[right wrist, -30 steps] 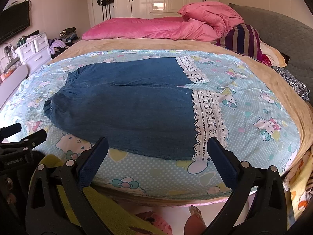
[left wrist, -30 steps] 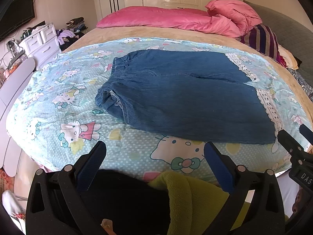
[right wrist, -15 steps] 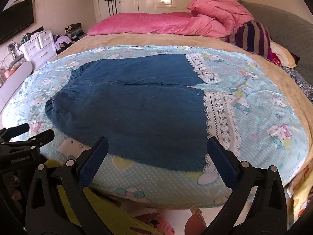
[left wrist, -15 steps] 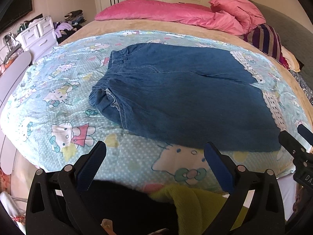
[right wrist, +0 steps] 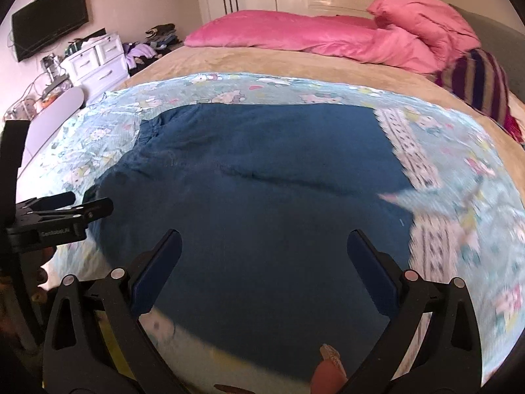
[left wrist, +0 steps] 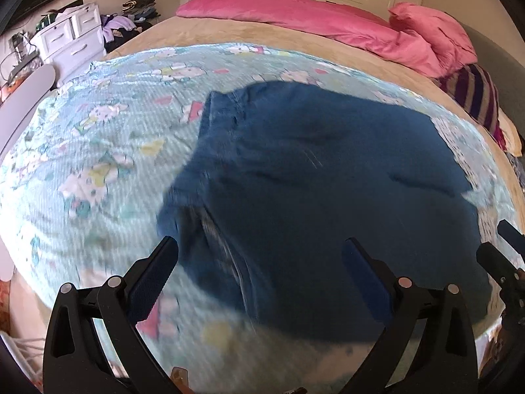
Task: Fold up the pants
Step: 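Lower both grippers onto the waistband of the denim pants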
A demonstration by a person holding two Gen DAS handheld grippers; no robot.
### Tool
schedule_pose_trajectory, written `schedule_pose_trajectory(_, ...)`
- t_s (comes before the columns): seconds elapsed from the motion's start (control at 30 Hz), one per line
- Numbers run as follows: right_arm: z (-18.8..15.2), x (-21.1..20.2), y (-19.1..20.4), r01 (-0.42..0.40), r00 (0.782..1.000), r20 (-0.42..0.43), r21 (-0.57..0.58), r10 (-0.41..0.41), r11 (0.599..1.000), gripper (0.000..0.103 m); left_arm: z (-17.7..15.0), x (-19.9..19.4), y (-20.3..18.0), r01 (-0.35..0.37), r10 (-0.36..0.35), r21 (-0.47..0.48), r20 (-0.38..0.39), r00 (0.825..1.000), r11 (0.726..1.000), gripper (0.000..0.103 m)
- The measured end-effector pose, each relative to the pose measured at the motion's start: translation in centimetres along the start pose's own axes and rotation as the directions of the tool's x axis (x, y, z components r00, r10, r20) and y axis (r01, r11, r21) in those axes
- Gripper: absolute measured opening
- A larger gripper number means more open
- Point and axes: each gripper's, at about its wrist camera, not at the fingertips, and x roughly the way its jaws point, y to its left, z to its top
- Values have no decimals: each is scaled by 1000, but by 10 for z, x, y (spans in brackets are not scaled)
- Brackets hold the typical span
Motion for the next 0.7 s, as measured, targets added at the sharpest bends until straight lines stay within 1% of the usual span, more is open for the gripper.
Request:
schedule_pose_trajectory(0.13, 28, 27, 3, 5, 1000, -5, -64, -5, 998, 95, 32, 18, 11, -29, 29, -18, 9, 1000, 999, 99)
schedule_pose_trajectory(0.23, 52, 54, 4, -46, 998, -38, -90, 43, 995, 95, 57, 35, 22, -58, 58, -33, 16, 998, 998, 99)
schedule_pose_trajectory(0.3, 64, 69, 8, -40, 998, -47, -138, 34, 990, 95, 73, 47, 29, -84, 84, -30, 20, 996, 996, 99)
schedule_pose_trajectory(0.37, 74, 83, 13, -41, 998, -52, -177, 32, 983, 95, 88, 61, 37, -78, 78, -42, 3, 997, 996, 99)
schedule_pose_trajectory(0.4, 80, 91, 14, -48, 997, -60, -194, 37, 980, 95, 98, 73, 44, -59, 58, -61, -20, 998, 996, 99)
schedule_pose_trajectory(0.47, 89, 107, 16, -32, 997, -70, -230, 17, 973, 95, 111, 87, 49, -40, 38, -63, -38, 999, 997, 99)
schedule_pose_trajectory(0.53, 96, 120, 18, -18, 997, -76, -249, -1, 968, 95, 119, 98, 50, -53, 51, -35, -40, 998, 998, 99)
schedule_pose_trajectory(0.6, 105, 137, 18, -30, 996, -95, -266, 5, 963, 95, 128, 109, 48, -57, 58, 13, -42, 997, 998, 99)
schedule_pose_trajectory(0.7, 116, 156, 21, -56, 993, -119, -273, 24, 960, 95, 139, 123, 46, -41, 43, 60, -46, 998, 997, 99)
